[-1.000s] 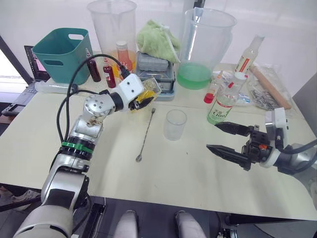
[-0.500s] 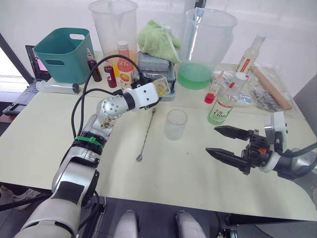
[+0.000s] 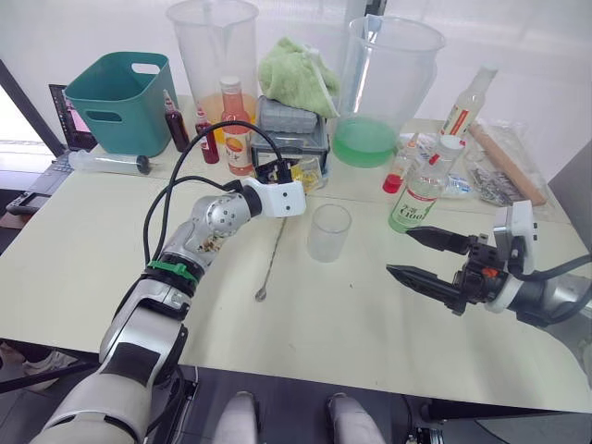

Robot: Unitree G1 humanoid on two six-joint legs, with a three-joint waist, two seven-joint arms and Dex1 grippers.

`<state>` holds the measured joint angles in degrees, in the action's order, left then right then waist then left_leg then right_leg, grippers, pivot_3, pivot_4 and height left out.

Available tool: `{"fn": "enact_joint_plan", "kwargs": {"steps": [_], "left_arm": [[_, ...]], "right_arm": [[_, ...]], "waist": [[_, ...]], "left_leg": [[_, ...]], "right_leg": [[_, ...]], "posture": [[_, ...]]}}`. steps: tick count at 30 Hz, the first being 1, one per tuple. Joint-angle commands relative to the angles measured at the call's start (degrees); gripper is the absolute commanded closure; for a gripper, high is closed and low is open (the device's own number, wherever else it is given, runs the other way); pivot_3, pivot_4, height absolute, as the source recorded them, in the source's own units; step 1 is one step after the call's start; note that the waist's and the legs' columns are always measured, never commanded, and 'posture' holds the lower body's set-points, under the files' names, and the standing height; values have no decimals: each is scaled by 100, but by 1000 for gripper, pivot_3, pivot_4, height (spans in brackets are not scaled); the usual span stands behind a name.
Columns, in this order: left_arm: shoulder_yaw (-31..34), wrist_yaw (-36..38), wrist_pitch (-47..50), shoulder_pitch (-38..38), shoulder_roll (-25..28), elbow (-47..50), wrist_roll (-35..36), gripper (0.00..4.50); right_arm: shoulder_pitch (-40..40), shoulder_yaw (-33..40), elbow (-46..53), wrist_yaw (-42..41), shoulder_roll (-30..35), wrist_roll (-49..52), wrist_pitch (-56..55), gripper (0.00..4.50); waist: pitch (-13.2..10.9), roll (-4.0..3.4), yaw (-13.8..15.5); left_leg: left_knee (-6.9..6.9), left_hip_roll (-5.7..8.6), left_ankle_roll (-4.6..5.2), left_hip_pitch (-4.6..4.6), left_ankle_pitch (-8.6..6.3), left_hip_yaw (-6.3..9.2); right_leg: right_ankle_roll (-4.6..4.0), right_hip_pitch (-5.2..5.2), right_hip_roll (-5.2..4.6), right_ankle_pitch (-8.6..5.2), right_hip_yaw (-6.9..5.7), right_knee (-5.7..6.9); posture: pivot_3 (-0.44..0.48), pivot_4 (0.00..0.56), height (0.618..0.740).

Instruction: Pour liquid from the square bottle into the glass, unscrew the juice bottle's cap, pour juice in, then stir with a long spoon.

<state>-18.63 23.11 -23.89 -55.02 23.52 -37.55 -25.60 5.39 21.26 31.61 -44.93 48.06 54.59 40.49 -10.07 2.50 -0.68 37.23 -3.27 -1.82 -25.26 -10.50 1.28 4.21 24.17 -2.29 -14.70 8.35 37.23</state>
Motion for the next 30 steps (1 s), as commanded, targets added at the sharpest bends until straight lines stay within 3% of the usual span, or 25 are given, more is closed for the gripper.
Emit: {"fn": "enact_joint_plan", "kwargs": {"steps": [1,30], "left_arm": [[115,-510,-342,-127,19,522,-134,1705],[-512,-2158,-988,-374,165,328,-1890,1705]], "right_arm": [[54,100,40,8,45,-52,-102,25],[126,200,-30,-102,210,-454,-132,25]], "waist": [[0,0,0],[0,0,-3]], "left_leg": [[0,0,0,0,0,1],[60,29,0,-1,0,15]], "right_leg": [[0,0,0,0,-1,0],[11,-1,-22,-7,-4,79]], "posture": [[0,150,719],[0,150,719]]}}
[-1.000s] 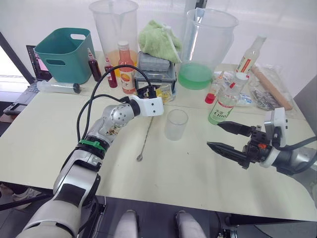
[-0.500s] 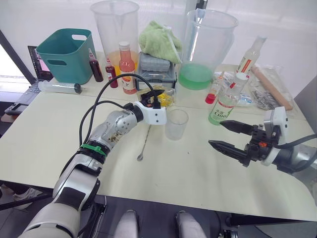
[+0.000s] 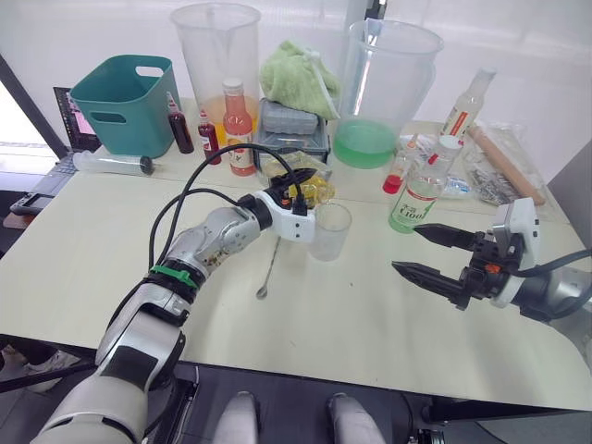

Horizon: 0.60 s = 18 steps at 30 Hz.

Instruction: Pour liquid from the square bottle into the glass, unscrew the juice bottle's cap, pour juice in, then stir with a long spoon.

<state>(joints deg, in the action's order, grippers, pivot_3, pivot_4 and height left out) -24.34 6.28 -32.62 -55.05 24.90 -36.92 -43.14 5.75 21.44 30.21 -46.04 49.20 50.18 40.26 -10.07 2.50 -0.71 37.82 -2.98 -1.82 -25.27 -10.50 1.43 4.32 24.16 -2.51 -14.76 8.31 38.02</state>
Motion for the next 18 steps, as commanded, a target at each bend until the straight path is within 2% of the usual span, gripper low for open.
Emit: {"fn": "enact_joint_plan", "kwargs": {"steps": [1,18], "left_arm": [[30,-534,-94,-391,28,228,-197,1705],[-307,-1065,7,-672,40,8,-760,1705]], "right_arm": [[103,180,121,23,93,-7,-101,25],[204,158,116,72,87,32,-66,25]], "waist": [[0,0,0],[0,0,0]], "left_leg": [[0,0,0,0,0,0],[0,1,0,-1,0,0]], "right_leg": [[0,0,0,0,0,0],[1,1,-1,0,0,1]], "posture": [[0,150,719],[0,150,719]]}}
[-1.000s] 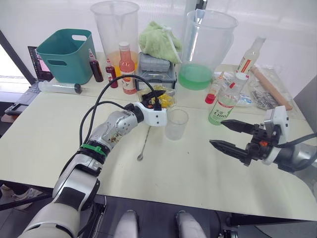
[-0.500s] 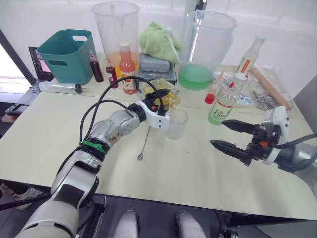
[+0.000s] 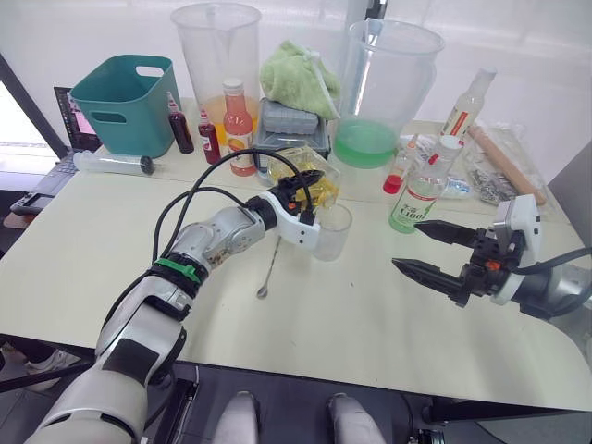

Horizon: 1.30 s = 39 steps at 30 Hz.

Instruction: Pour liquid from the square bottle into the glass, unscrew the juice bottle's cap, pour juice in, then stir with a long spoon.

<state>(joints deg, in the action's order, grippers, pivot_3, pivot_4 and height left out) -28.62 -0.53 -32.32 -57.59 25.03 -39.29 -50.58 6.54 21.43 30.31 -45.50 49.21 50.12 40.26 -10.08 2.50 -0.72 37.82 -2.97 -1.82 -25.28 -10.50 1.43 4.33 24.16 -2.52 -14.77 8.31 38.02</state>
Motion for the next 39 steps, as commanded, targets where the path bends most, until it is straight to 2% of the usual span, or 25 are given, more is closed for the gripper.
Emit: {"fn": "enact_joint_plan", "kwargs": {"steps": [1,39], "left_arm": [[102,-426,-20,-435,37,249,-66,1705],[18,-725,46,-516,133,478,-467,1705]], "right_arm": [[130,154,103,19,82,39,-68,25],[201,-17,82,-2,-52,11,-124,25]], "waist": [[0,0,0],[0,0,-1]], "left_leg": [[0,0,0,0,0,0],[0,0,0,0,0,0]], "right_leg": [[0,0,0,0,0,0],[0,1,0,0,0,1]], "posture": [[0,150,719],[0,150,719]]}}
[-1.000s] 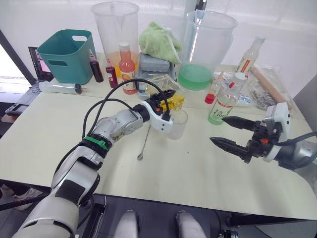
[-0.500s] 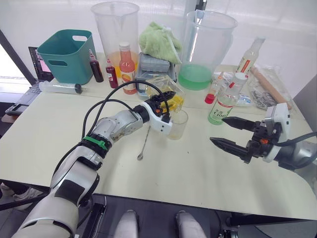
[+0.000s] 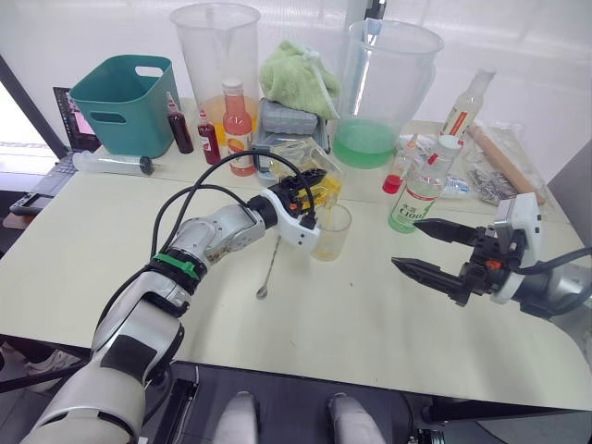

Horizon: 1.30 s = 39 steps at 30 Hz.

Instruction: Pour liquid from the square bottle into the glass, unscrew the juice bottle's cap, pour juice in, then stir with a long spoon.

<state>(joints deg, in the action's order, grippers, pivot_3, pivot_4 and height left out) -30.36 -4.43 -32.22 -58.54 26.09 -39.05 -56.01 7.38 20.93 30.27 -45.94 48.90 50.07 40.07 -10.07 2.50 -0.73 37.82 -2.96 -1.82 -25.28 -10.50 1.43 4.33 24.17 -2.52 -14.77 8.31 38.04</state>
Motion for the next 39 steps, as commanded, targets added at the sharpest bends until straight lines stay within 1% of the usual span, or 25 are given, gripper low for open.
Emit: {"fn": "enact_joint_plan", "kwargs": {"steps": [1,19,26,28,34,35,39], "left_arm": [[192,-338,36,-419,26,462,65,1705],[183,-317,-19,-416,35,602,49,1705],[308,22,-133,-349,-3,679,479,1705],[355,195,-161,-323,-13,707,676,1705],[780,1165,-81,-150,-153,756,2032,1705],[855,1293,-26,-131,-182,789,2209,1705],[1264,2141,558,107,-439,1167,3297,1705]], "right_arm": [[126,24,91,48,-28,18,-100,25],[147,51,82,44,-10,40,-83,25],[228,-4,26,13,0,27,-77,25],[243,-23,8,-8,6,16,-82,25],[329,-97,-78,-60,20,-14,-97,25],[343,-109,-88,-66,20,-18,-99,25],[416,-204,-149,-133,30,-89,-121,25]], "waist": [[0,0,1],[0,0,2],[0,0,0],[0,0,1],[0,0,-1],[0,0,-3],[0,-1,-8]], "left_leg": [[0,0,0,0,0,0],[0,0,0,0,0,0],[0,0,0,0,0,0],[0,0,0,0,0,0],[1,0,0,0,0,0],[1,0,0,0,0,0],[1,0,0,0,0,0]], "right_leg": [[0,0,0,0,0,0],[0,0,0,0,0,1],[0,0,0,0,0,1],[0,0,0,0,0,1],[0,0,0,0,0,1],[0,0,0,0,0,1],[0,1,0,0,0,3]], "posture": [[0,150,719],[0,150,719],[0,150,719],[0,150,719],[0,150,719],[0,150,719],[0,150,719]]}}
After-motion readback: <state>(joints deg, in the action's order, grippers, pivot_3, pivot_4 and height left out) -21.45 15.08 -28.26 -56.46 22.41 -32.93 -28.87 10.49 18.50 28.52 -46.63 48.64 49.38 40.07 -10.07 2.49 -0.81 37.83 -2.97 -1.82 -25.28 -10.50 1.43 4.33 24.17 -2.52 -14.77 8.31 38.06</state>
